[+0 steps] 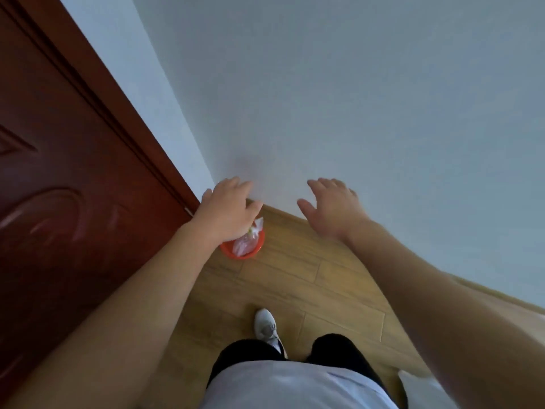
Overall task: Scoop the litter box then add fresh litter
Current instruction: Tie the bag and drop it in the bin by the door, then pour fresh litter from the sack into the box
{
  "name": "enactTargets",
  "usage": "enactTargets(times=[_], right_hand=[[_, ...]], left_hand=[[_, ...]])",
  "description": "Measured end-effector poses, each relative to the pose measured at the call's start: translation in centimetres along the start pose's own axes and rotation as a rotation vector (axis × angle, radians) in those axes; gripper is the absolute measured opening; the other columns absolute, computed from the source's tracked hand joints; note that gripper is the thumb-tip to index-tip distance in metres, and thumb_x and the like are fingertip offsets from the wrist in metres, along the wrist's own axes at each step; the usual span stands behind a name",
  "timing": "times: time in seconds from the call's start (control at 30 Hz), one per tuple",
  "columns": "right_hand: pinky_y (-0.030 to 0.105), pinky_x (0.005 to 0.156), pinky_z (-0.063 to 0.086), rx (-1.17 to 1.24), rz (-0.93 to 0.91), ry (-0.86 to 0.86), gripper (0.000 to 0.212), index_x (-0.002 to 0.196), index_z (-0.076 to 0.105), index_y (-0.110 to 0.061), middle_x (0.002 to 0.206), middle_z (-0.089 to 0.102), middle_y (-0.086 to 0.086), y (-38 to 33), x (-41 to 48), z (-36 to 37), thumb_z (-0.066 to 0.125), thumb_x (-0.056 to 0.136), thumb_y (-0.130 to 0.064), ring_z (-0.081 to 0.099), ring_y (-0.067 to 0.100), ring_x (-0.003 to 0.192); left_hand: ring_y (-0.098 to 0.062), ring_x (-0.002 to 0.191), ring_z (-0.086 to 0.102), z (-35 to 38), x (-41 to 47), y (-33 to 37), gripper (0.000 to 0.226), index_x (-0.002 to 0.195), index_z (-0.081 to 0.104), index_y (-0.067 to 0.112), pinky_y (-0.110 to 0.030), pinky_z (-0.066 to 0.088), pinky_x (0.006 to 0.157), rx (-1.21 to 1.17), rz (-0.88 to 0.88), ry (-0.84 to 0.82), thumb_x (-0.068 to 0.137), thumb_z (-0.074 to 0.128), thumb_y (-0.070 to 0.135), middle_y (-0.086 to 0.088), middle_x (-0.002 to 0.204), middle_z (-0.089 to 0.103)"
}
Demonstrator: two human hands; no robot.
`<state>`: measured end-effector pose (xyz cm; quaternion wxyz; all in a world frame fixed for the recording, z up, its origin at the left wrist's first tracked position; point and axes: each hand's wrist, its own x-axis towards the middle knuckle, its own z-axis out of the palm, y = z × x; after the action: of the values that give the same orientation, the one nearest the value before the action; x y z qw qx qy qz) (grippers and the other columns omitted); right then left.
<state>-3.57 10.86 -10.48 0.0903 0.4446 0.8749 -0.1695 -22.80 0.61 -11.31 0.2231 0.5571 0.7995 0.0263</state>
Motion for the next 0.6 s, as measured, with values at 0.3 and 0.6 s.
enactTargets(times=[0.3,0.6], right_hand=[[0.044,0.112,0.029,0.068,0.236,0.169,0.052,0.144,0.040,-0.014,0.145,0.047,0.006,10.3,-12.4,-3.5,0.033,0.102,-0.044,0.035,0.028,0.138],[0.040,0.107,0.035,0.145,0.487,0.289,0.044,0.132,0.050,-0.010,0.135,0.055,0.007,20.6,-25.3,-3.7,0.032,0.103,-0.037,0.045,0.026,0.127]], left_hand=[[-0.027,0.148,0.021,0.6,-1.6,13.9,0.058,0.152,0.027,0.020,-0.052,0.025,0.117,0.154,0.247,0.022,0.101,0.029,0.048,-0.006,0.160,0.027],[-0.025,0.149,0.018,3.7,-4.9,28.9,0.055,0.153,0.027,0.020,-0.050,0.020,0.119,0.259,0.519,-0.037,0.103,0.022,0.043,-0.006,0.162,0.024]])
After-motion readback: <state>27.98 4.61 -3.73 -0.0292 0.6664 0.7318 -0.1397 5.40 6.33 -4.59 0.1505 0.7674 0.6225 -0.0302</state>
